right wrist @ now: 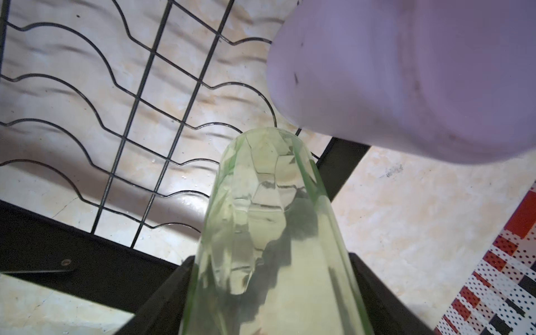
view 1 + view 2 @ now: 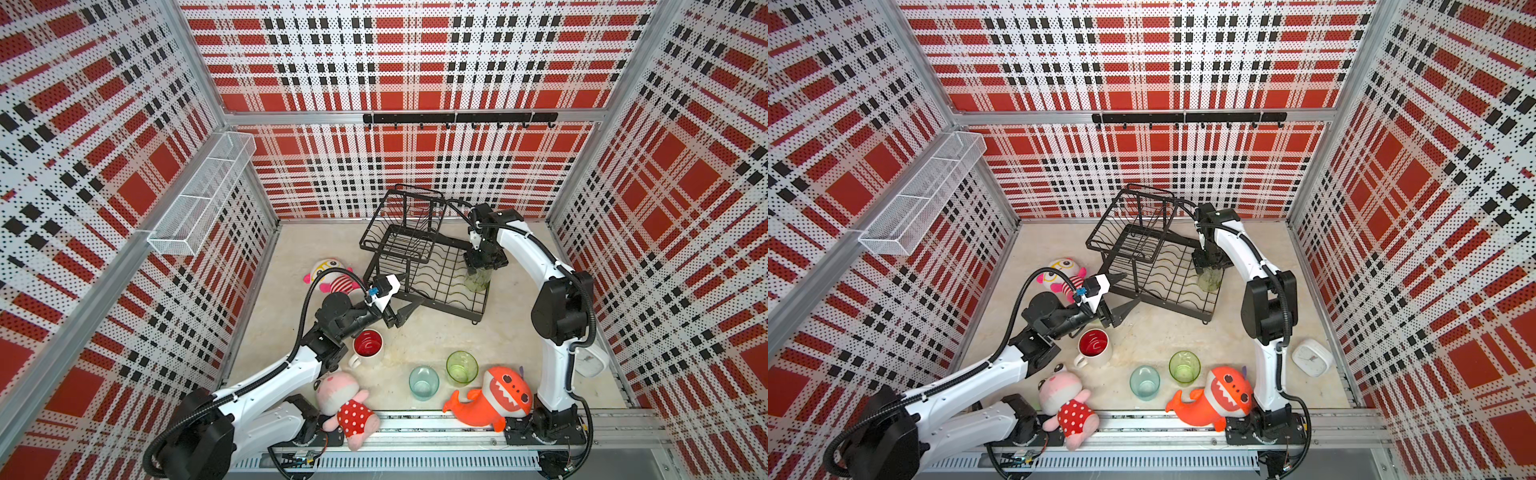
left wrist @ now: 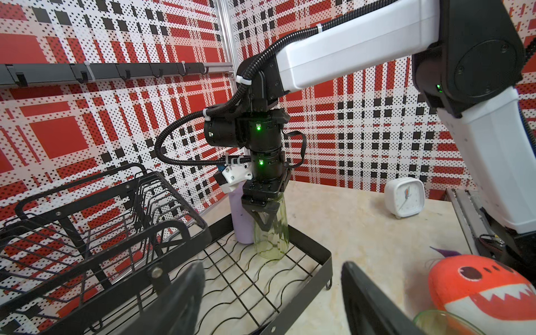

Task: Load cups into a dish rack
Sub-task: Place the cup upside down at the dish rack.

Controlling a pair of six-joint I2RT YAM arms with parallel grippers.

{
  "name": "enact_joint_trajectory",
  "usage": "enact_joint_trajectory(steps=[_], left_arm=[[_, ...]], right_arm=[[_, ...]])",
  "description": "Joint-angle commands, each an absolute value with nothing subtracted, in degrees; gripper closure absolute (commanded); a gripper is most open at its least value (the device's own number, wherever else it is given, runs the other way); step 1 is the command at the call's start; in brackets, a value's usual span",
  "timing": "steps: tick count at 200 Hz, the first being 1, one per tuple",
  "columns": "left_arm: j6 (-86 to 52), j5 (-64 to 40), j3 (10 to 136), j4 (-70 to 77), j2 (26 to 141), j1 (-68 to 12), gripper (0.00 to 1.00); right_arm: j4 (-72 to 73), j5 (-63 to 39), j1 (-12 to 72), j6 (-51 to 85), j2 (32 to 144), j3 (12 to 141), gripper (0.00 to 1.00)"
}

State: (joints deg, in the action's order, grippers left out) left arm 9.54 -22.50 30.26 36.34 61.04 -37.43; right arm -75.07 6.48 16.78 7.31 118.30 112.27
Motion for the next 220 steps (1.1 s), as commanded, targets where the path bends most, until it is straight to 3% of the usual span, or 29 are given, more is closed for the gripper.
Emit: enact_joint_trajectory(steps=[1,220], left_arm=[[10.46,-22.26,31.82,35.44,60.81,-37.79,0.23],[11.95,-21.26,32.61,33.68,61.31,-38.76,0.23]], right_arm=[[-77.73,8.52,17.23,7.26,119.07,113.38,0.39],[-75.56,13.06,17.23,6.42,120.59,113.63,0.18]])
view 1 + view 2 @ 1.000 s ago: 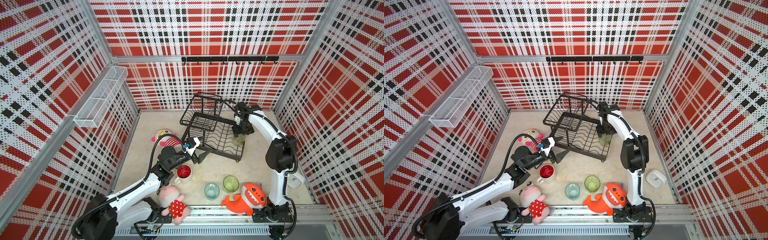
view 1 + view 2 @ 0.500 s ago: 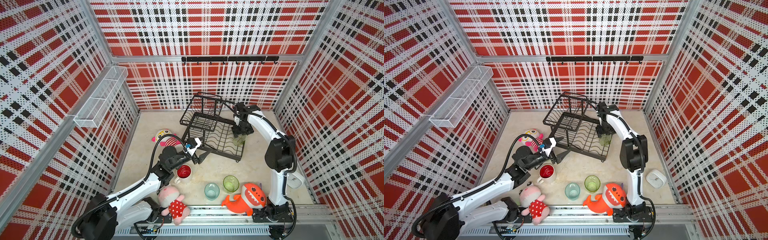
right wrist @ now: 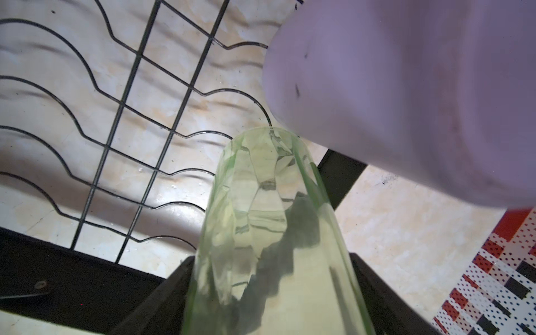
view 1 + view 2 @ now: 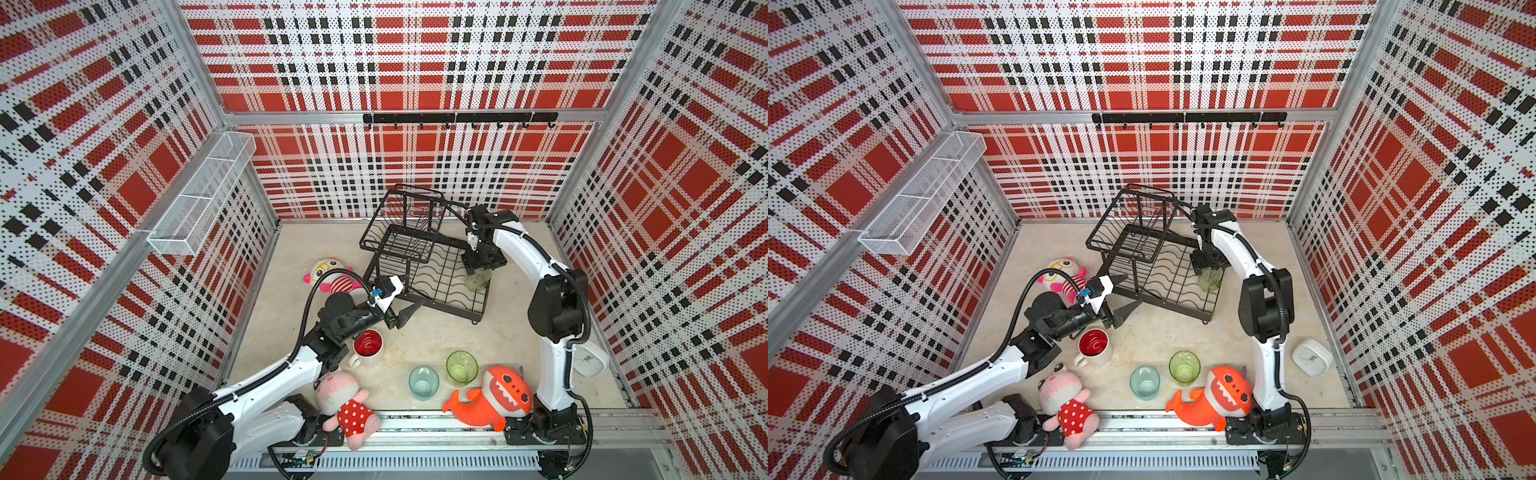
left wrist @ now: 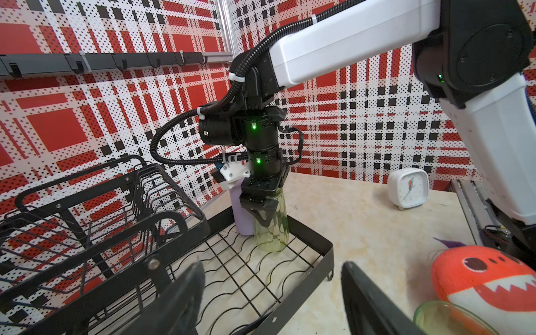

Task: Load cups into a dish rack
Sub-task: Place the cup upside down at the dish rack.

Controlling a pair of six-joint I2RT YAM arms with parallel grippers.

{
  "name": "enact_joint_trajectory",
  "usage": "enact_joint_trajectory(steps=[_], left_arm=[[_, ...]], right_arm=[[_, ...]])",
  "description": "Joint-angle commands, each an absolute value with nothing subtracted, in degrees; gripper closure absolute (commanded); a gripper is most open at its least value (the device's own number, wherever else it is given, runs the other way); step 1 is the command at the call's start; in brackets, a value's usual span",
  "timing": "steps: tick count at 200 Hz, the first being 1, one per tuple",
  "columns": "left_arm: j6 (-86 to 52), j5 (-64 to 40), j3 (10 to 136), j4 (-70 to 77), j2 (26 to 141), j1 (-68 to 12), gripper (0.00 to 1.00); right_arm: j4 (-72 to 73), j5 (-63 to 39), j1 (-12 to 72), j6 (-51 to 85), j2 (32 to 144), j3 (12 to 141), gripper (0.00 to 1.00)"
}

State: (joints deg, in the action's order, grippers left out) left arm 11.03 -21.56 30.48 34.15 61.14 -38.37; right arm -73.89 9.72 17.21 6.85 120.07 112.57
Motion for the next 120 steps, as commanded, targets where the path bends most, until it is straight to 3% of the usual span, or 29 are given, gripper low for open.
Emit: enact_joint_trajectory(steps=[1,120], left_arm=[[11.95,-21.26,32.65,33.67,61.33,-38.76,0.23],[13.60,-19.34,32.78,31.03,59.90,-39.32,0.23]], right_arm=[[-75.53,13.03,17.23,6.42,120.59,113.64,0.18],[-74.96,12.22,17.23,7.27,118.22,115.80,0.10]])
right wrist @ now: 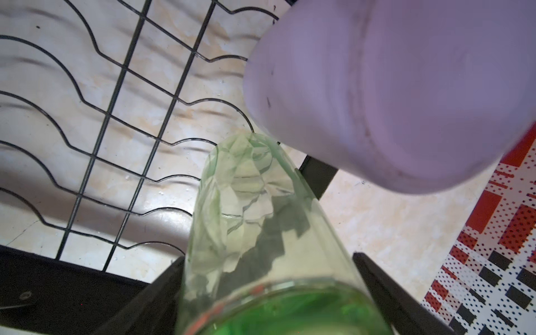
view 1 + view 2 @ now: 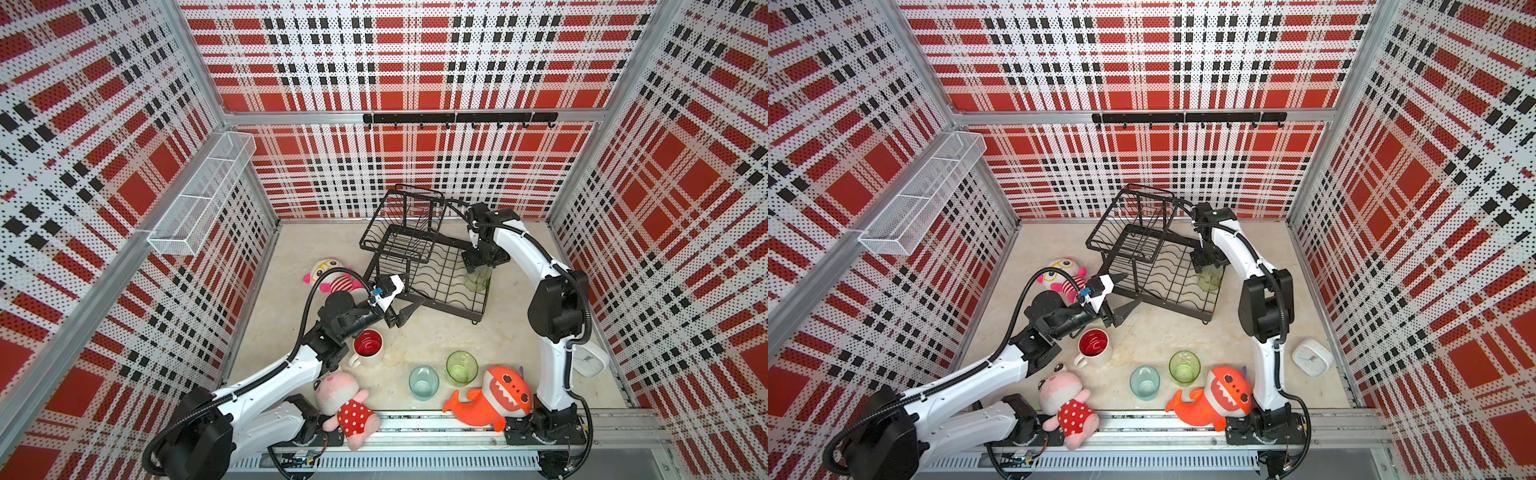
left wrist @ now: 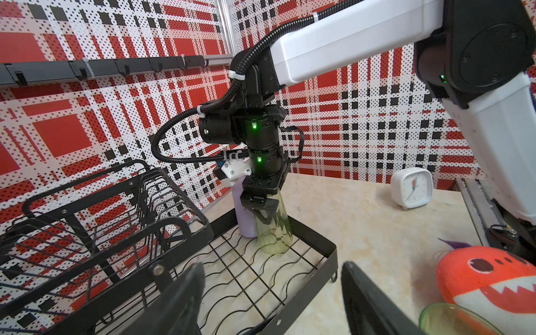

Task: Load cups into a dish rack
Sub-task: Place the cup upside down at the dish rack.

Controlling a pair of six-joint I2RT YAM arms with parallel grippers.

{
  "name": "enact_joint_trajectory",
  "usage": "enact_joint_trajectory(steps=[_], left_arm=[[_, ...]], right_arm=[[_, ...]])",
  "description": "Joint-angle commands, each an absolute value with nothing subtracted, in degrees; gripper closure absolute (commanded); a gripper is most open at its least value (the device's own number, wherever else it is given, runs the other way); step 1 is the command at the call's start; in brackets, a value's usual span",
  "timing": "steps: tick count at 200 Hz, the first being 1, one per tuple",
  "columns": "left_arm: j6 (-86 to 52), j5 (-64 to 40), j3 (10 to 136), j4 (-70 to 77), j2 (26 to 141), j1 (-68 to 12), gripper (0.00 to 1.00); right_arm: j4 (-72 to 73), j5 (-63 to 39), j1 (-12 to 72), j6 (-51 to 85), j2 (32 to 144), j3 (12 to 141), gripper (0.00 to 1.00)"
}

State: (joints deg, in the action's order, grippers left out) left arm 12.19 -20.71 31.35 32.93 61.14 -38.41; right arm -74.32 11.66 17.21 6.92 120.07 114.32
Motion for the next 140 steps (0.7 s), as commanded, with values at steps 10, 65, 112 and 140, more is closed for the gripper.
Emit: enact_joint_trajectory(steps=[10,65,112,140], left_arm=[[14.47,-18.33,32.87,30.10,59.55,-39.98,0.22],[17.49,-13.68,34.79,24.61,58.14,-42.04,0.21],[18.28,-9.34,35.32,20.74,55.44,-42.28,0.21],[17.68,-5.42,37.50,15.29,54.29,-42.28,0.18]], right_arm=[[-74.23,10.36,17.16,7.46,117.50,115.39,0.09],[-69.57,7.99,17.22,9.01,111.38,112.87,0.00],[-63.21,7.29,17.16,9.35,104.75,109.03,0.00],[-53.47,6.21,17.23,9.28,96.33,101.18,0.00]])
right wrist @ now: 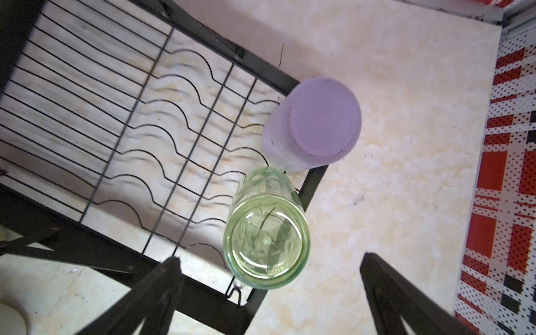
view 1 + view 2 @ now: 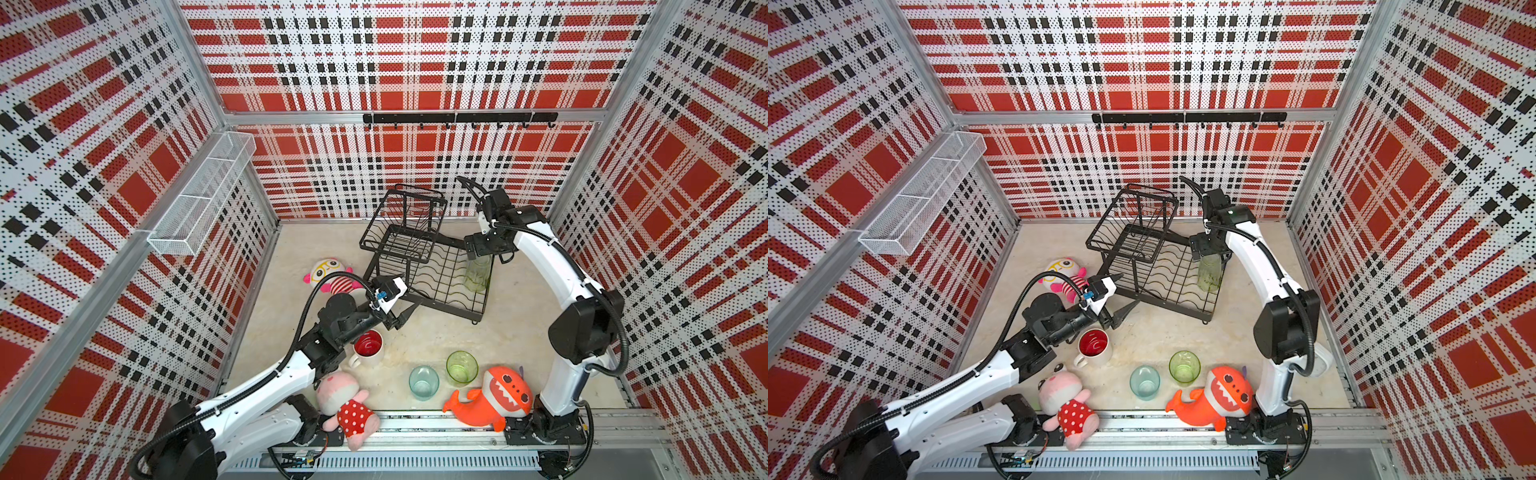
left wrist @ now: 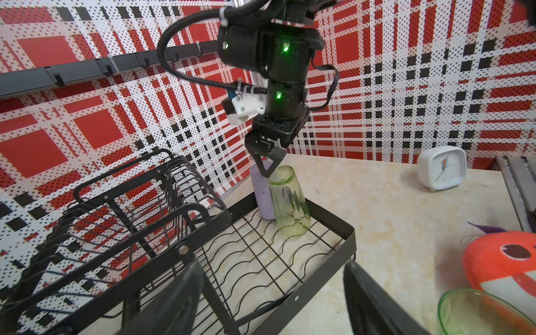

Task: Load cups into a dish rack
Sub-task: Place the cup upside down at the dish rack, then pick up the cup from the middle-left of the table.

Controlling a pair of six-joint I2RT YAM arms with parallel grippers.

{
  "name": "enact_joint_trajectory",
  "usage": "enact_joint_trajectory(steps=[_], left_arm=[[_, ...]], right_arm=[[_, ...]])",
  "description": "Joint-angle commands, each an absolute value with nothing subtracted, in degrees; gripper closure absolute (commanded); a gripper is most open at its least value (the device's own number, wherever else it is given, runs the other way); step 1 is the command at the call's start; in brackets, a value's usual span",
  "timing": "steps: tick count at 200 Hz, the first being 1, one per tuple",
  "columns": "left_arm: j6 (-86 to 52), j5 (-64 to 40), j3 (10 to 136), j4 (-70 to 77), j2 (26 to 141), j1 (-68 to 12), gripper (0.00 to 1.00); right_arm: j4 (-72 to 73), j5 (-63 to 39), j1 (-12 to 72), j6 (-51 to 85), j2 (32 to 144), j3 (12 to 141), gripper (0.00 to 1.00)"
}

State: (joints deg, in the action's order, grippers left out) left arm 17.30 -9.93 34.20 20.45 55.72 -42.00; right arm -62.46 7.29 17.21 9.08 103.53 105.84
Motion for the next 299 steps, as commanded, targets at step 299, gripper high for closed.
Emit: enact_joint_trajectory(steps=[299], left_arm=[[-26.16,11.98,40.31,-16.22,52.82,-17.03,0.02]], right_arm=[[-24.88,-13.77,19.56,2.64,60.10,58.18,0.00]])
